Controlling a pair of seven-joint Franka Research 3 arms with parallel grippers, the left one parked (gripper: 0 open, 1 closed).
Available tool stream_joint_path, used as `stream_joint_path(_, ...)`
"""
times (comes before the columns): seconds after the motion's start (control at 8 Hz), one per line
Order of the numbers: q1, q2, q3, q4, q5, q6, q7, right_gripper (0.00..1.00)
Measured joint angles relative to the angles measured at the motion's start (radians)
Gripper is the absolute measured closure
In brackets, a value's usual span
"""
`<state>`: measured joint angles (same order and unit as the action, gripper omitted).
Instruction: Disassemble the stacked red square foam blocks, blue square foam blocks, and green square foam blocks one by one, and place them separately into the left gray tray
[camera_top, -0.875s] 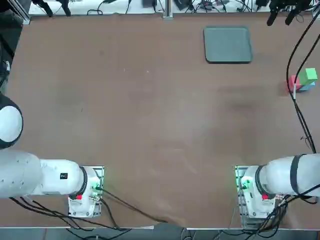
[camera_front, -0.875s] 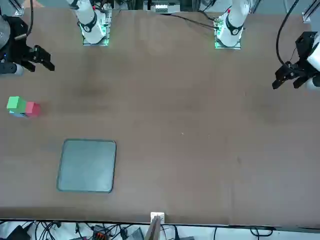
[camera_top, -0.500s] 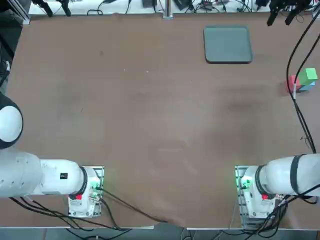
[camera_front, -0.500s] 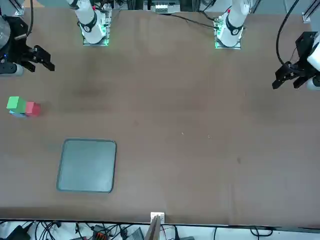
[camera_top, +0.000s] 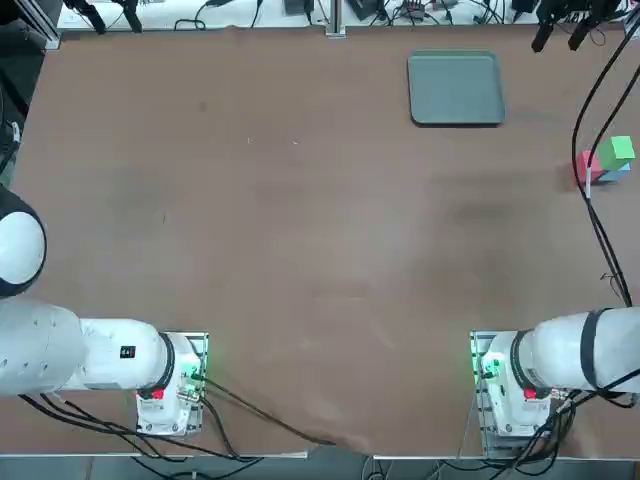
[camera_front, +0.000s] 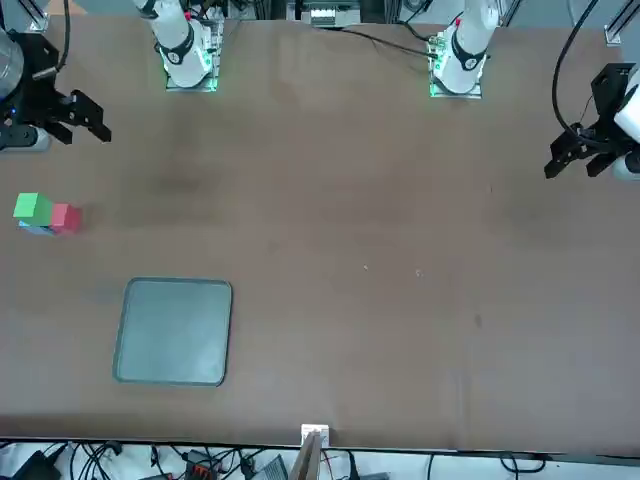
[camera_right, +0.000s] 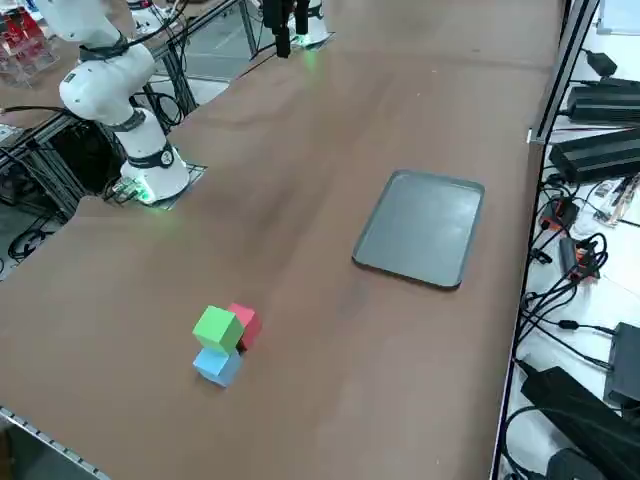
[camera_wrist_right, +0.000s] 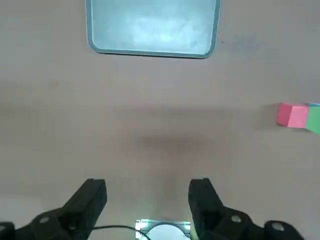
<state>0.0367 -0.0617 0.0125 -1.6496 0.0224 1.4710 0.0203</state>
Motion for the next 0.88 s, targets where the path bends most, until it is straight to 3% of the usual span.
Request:
stream_joint_path(0.5,0.000,0.001,-0.001,0.000,-0.002,-0.018,0.000,0.00)
stream_joint_path(0.88,-0.035,0.039,-0.014,-0.007,-0.089,-0.245,0.000,0.00)
